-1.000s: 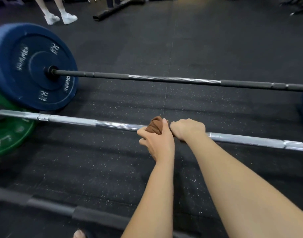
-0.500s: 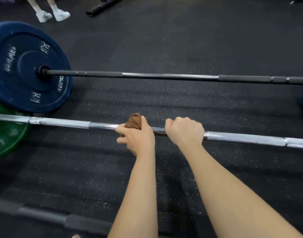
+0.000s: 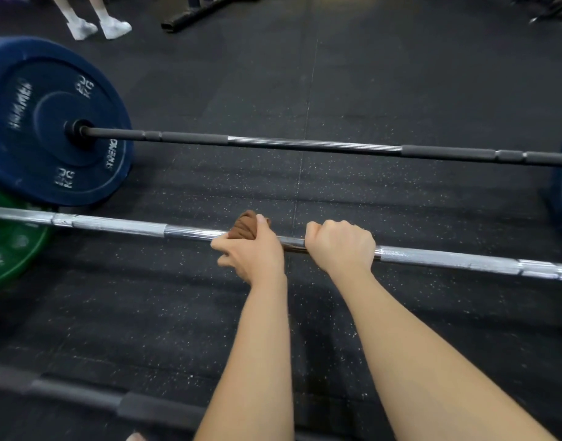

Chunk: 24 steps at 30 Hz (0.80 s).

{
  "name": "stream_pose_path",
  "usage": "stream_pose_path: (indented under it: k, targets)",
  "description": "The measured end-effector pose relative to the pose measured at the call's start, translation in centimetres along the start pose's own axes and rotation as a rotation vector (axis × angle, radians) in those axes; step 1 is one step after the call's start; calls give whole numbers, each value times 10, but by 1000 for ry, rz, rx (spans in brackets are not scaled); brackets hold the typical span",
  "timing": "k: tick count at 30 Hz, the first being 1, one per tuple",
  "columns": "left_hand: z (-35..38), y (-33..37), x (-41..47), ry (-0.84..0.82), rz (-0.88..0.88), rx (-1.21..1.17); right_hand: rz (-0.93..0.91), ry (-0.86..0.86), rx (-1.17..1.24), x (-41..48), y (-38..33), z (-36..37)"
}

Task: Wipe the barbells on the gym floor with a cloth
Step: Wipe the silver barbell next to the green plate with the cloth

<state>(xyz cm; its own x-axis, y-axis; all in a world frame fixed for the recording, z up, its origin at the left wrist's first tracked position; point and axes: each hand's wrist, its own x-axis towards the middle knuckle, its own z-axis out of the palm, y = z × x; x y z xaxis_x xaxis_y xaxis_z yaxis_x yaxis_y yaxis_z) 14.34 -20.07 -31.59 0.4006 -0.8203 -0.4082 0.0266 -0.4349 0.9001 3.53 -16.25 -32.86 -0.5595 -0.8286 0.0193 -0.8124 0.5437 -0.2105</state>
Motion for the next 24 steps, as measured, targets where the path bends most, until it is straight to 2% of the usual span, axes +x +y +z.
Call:
stream_pose_path:
  k: [4,8,14,17,19,22,24]
  targets:
    - [-12,15,34,44,-26,104,-13,-7,-25,1,1,1]
    - [-12,22,39,-21,-41,262,-37,-63,-61,3,-1,0]
    - [-23,62,42,-177,-227,539,-84,-119,-72,-3,-1,-14]
    - [-27,69,37,-218,-215,568,-154,-135,-105,-11,-2,-24]
    - [-33,69,38,-301,-213,597,-162,-139,-104,-14,-1,-26]
    - [-42,63,52,-418,-257,542,-135,-144,-78,-18,-2,-28]
    - [-49,64,46,-417,-231,434,-145,-153,-113,-18,-2,-26]
